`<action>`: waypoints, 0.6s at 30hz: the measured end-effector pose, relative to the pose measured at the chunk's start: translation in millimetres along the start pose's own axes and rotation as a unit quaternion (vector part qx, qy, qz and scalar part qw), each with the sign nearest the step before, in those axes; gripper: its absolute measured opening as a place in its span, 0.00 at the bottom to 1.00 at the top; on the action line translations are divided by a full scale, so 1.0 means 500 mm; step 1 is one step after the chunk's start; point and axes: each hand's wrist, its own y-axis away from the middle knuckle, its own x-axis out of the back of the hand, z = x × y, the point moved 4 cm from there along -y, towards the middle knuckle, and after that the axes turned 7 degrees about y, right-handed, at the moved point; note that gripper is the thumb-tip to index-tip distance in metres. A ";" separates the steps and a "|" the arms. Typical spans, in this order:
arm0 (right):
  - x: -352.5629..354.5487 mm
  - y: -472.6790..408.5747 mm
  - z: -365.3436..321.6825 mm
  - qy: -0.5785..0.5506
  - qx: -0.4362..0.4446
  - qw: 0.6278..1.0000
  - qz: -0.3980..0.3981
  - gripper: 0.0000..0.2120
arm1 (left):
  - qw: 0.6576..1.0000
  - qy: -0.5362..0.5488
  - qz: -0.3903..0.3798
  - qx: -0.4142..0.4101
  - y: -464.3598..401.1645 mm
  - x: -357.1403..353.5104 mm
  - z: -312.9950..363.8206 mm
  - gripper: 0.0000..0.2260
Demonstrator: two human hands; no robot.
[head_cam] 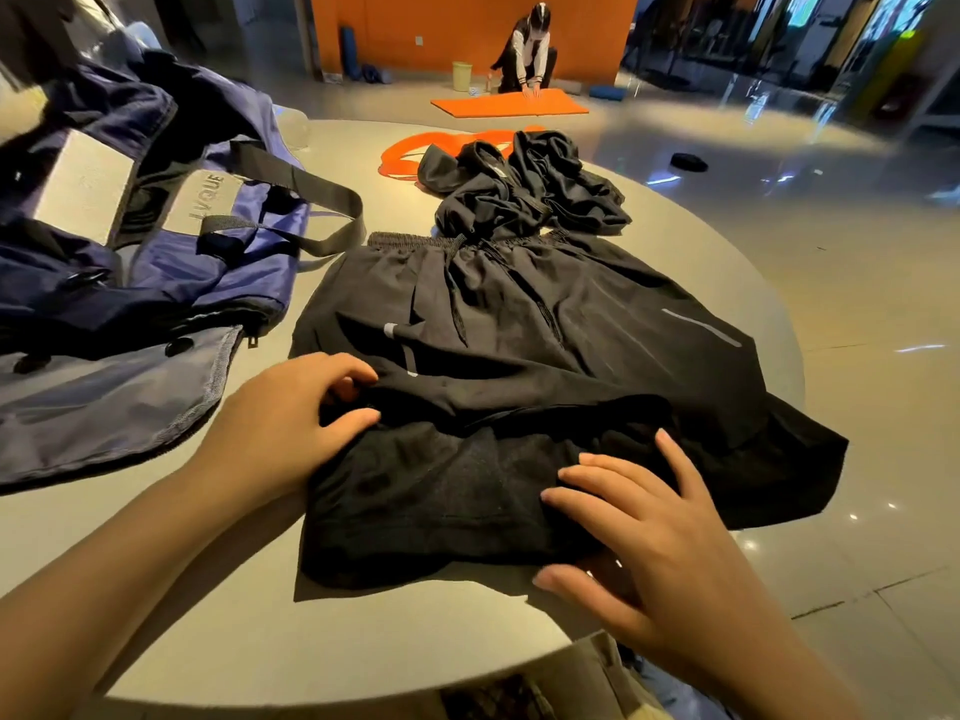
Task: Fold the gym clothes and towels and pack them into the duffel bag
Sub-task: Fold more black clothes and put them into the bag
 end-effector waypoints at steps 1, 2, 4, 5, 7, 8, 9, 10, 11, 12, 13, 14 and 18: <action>0.002 0.009 0.005 -0.010 0.008 1.000 0.003 0.22 | 0.999 0.041 0.000 -0.013 0.013 0.008 -0.005 0.09; 0.003 0.017 0.012 -0.019 0.017 1.000 0.005 0.19 | 0.996 0.077 -0.019 -0.037 0.029 0.018 -0.005 0.12; 0.004 0.025 0.025 -0.028 0.026 0.999 0.027 0.14 | 0.980 0.123 -0.112 -0.107 0.068 0.025 -0.003 0.19; 0.002 0.024 0.029 -0.026 0.031 0.998 0.045 0.13 | 0.970 0.123 -0.152 -0.144 0.082 0.023 -0.006 0.19; 0.006 0.011 0.031 -0.017 0.038 0.995 0.092 0.10 | 0.962 0.098 -0.174 -0.188 0.091 0.019 -0.011 0.12; 0.014 0.002 0.030 -0.026 0.035 0.993 0.109 0.10 | 0.964 0.092 -0.159 -0.194 0.087 0.020 -0.011 0.11; 0.026 -0.008 0.030 -0.049 0.026 0.991 0.123 0.10 | 0.964 0.119 -0.142 -0.190 0.081 0.022 -0.003 0.13; 0.041 -0.018 0.032 -0.084 0.009 0.987 0.137 0.10 | 0.962 0.179 -0.130 -0.158 0.069 0.026 0.010 0.14; 0.061 -0.029 0.039 -0.128 -0.016 0.980 0.154 0.10 | 0.953 0.259 -0.113 -0.109 0.051 0.034 0.026 0.12; 0.080 -0.043 0.051 -0.177 -0.050 0.968 0.173 0.09 | 0.936 0.339 -0.082 -0.056 0.027 0.037 0.033 0.09; 0.091 -0.061 0.071 -0.221 -0.090 0.953 0.188 0.08 | 0.920 0.391 -0.036 -0.001 -0.002 0.036 0.033 0.05; 0.094 -0.080 0.095 -0.245 -0.130 0.941 0.193 0.06 | 0.917 0.397 0.012 0.048 -0.031 0.032 0.032 0.07; 0.067 -0.113 0.171 -0.107 -0.249 0.953 0.136 0.07 | 0.963 0.230 0.101 0.096 -0.091 0.022 0.042 0.03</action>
